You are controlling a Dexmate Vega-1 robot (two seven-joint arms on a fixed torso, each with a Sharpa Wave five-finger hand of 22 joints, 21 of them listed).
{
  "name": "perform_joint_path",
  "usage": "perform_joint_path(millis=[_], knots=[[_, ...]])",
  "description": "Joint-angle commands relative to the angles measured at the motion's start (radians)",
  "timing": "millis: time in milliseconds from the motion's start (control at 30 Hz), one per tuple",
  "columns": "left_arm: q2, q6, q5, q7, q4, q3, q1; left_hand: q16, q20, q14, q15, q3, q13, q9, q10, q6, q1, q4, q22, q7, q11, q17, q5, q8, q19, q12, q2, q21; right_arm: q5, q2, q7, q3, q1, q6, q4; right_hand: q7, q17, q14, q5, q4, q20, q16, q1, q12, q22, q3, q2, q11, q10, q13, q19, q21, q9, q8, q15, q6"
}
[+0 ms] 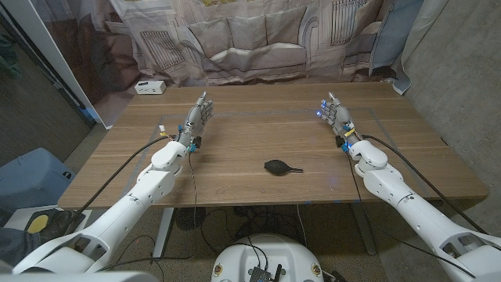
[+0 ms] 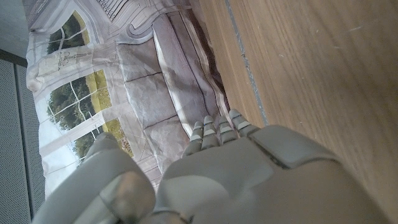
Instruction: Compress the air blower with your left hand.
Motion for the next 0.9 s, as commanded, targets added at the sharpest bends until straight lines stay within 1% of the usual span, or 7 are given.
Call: perform_joint_path(millis=[33,167,400,467,533,700,900], knots=[[0.021,-0.006,0.028,0.023,-0.046,-0.001,0.019,0.011,-0.001,0.017,0.003,0.009,-0.001,0.003,0.014,0.017,0.012,-0.005,0.003,0.003,0.003,0.005,0.006,0.012,-0.005,0.012,0.000,0.002,-0.006,0.003,-0.012,0.001,-0.008,0.010,-0.005,-0.001,0.002,0.000,0.004,0.000,0.002,0.006,0.008,0.007,0.002,0.006,0.002,-0.001,0.007,0.004,0.008,0.006,0.001,0.005,0.013,0.010],[0.012,-0.045,0.042,0.001,-0.022,0.009,0.014,0.015,0.002,0.032,0.003,0.011,-0.003,0.003,0.027,0.029,0.017,-0.009,0.003,0.003,-0.003,0.005,0.005,0.016,0.003,0.017,0.002,-0.001,-0.006,0.005,-0.020,0.003,-0.024,0.021,-0.014,-0.002,0.001,0.000,0.004,0.000,0.002,0.007,0.008,0.008,0.003,0.006,0.003,-0.002,0.009,0.004,0.008,0.007,0.001,0.005,0.013,0.010],[0.006,-0.091,0.065,-0.001,0.000,0.011,0.012,0.020,0.006,0.054,0.004,0.014,-0.005,0.003,0.044,0.046,0.028,-0.018,0.003,0.001,0.003,0.004,0.003,0.021,0.018,0.023,0.003,-0.005,-0.003,0.005,-0.001,0.005,-0.027,0.042,-0.010,-0.004,0.000,0.001,0.004,0.000,0.002,0.008,0.008,0.009,0.003,0.006,0.004,-0.001,0.010,0.003,0.009,0.008,0.001,0.006,0.011,0.012],[-0.011,-0.144,0.084,0.009,0.022,0.010,0.012,0.025,0.007,0.076,0.003,0.015,-0.007,0.004,0.061,0.056,0.039,-0.027,0.003,-0.002,0.003,0.004,0.002,0.022,0.050,0.028,0.001,-0.001,-0.001,0.004,0.021,0.004,-0.024,0.056,-0.002,-0.003,-0.001,0.001,0.004,0.000,0.002,0.008,0.008,0.009,0.003,0.006,0.004,-0.002,0.011,0.003,0.009,0.008,0.001,0.007,0.011,0.012],[-0.013,-0.167,0.106,0.013,0.025,0.016,0.012,0.030,0.006,0.117,-0.005,0.018,-0.009,0.005,0.092,0.086,0.054,-0.040,0.004,-0.003,0.003,0.004,-0.001,0.028,0.104,0.037,-0.001,0.003,-0.001,0.002,0.018,0.007,-0.032,0.062,-0.009,-0.003,-0.001,0.001,0.004,0.000,0.002,0.008,0.008,0.009,0.003,0.006,0.004,-0.002,0.011,0.002,0.009,0.008,0.001,0.007,0.011,0.012],[-0.027,-0.228,0.143,0.027,0.034,0.021,0.015,0.033,0.012,0.140,-0.015,0.017,-0.010,0.005,0.114,0.100,0.061,-0.048,0.003,-0.008,-0.002,0.004,-0.003,0.029,0.123,0.043,-0.005,0.002,0.004,-0.009,0.031,0.013,-0.046,0.073,-0.019,-0.005,-0.003,0.002,0.004,-0.001,0.002,0.009,0.008,0.010,0.002,0.006,0.006,0.002,0.012,0.001,0.009,0.009,0.001,0.012,0.011,0.025],[-0.042,-0.263,0.141,-0.013,0.071,0.033,-0.005,0.035,0.021,0.165,-0.016,0.017,-0.010,0.006,0.127,0.119,0.071,-0.059,0.003,-0.012,0.002,0.004,-0.004,0.031,0.163,0.045,-0.011,0.005,0.015,-0.033,0.045,0.026,-0.065,0.072,-0.038,-0.011,-0.004,0.004,0.004,-0.001,0.002,0.010,0.008,0.011,0.002,0.005,0.006,0.002,0.013,0.001,0.010,0.009,0.002,0.018,0.010,0.039]])
